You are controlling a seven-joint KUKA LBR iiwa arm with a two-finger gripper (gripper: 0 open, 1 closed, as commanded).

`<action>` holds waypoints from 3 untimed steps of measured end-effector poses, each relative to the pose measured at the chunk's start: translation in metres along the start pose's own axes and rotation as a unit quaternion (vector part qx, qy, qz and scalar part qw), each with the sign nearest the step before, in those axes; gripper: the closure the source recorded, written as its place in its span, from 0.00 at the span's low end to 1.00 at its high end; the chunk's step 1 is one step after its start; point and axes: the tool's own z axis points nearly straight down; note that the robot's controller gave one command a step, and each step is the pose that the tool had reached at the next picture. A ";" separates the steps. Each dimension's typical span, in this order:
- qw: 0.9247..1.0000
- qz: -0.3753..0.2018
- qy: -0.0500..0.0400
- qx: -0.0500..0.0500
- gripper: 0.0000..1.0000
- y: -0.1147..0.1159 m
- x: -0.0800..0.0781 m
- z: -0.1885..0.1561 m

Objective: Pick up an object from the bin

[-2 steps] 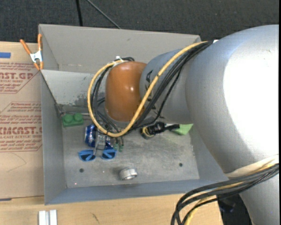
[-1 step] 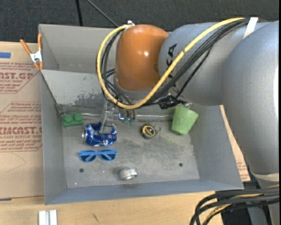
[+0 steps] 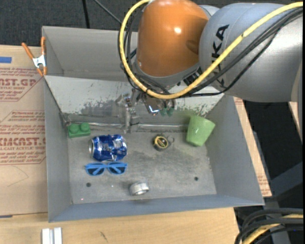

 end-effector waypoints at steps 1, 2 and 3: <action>1.000 0.000 0.003 -0.001 0.00 0.001 0.001 0.003; 1.000 0.001 0.008 -0.001 0.00 0.007 0.020 0.163; 1.000 0.006 0.002 -0.001 0.00 -0.001 0.031 0.204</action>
Offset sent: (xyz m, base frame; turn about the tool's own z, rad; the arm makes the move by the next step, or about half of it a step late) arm 0.0000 0.0000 0.0000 0.0000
